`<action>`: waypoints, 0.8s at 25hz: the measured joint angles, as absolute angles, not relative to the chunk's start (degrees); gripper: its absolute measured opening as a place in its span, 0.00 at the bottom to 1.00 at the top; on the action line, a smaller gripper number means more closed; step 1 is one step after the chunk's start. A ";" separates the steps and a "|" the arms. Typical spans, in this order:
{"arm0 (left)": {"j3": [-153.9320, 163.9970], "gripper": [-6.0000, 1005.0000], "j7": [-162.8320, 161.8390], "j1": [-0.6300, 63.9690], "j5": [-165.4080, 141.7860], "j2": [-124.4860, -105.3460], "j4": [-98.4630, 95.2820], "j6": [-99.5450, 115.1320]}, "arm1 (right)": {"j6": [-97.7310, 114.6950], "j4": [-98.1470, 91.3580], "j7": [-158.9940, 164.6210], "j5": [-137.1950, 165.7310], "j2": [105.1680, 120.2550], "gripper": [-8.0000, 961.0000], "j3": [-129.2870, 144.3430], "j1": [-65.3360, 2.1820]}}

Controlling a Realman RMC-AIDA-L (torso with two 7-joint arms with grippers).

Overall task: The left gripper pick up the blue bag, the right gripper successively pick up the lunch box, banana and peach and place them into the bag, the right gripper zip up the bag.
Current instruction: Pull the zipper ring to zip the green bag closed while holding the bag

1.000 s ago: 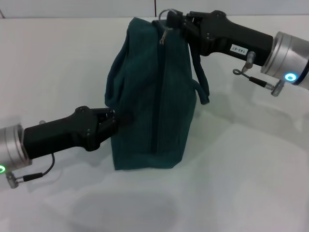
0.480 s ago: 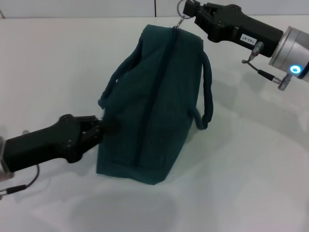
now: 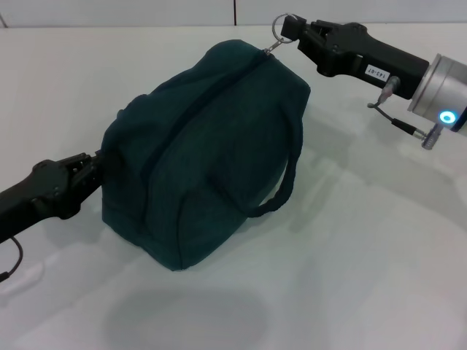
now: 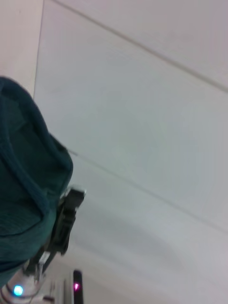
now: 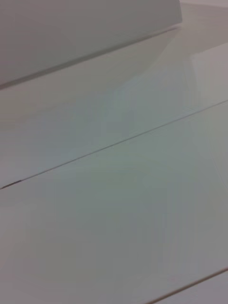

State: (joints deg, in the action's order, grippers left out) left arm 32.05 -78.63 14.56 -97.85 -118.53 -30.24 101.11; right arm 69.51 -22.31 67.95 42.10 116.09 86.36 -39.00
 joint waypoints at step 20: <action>17.94 0.44 -92.49 17.49 -96.47 -118.26 -30.76 96.58 | 71.86 -22.64 68.06 42.05 115.93 0.02 85.91 -36.89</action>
State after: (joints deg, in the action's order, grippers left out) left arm 17.94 -92.49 17.49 -96.47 -118.26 -30.76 96.58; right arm 71.86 -22.64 68.06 42.05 115.93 85.91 -36.89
